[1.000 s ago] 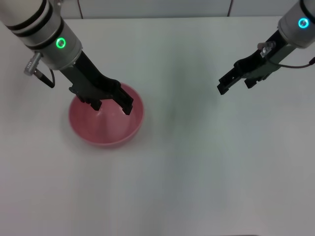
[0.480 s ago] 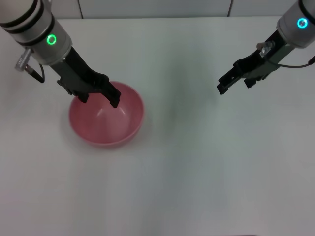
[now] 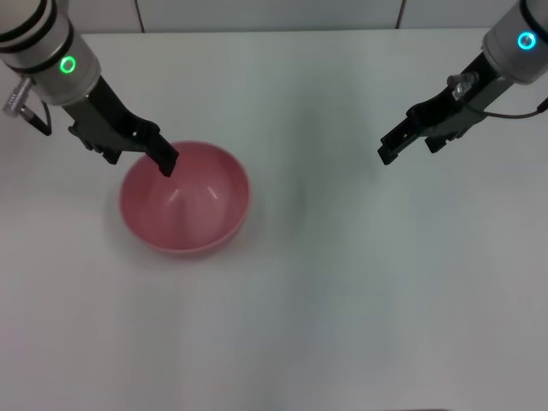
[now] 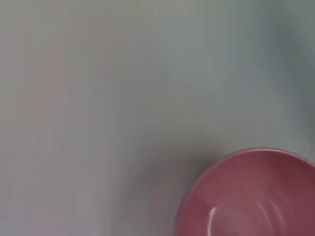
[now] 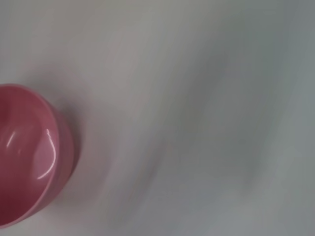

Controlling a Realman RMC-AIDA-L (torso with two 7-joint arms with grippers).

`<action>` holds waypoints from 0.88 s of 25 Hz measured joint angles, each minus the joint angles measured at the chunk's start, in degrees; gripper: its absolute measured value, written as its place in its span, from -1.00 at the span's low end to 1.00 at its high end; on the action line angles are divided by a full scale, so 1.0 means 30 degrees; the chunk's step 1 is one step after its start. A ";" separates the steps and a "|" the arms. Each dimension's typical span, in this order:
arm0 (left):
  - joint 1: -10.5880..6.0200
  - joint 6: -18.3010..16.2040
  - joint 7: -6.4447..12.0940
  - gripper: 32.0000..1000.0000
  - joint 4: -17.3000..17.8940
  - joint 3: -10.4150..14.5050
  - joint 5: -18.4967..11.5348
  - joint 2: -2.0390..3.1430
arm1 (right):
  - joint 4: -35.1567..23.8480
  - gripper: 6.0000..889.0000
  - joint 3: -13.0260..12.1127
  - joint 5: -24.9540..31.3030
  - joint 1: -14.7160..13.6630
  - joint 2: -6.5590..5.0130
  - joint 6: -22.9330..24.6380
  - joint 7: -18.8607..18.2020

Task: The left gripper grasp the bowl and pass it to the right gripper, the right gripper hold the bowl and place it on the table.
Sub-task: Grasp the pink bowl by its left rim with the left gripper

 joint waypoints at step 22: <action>0.0059 0.2038 0.0586 0.75 -0.2190 0.0005 0.0760 -0.0011 | 0.0001 0.98 0.0000 0.0004 0.0009 0.0201 -0.0037 -0.0282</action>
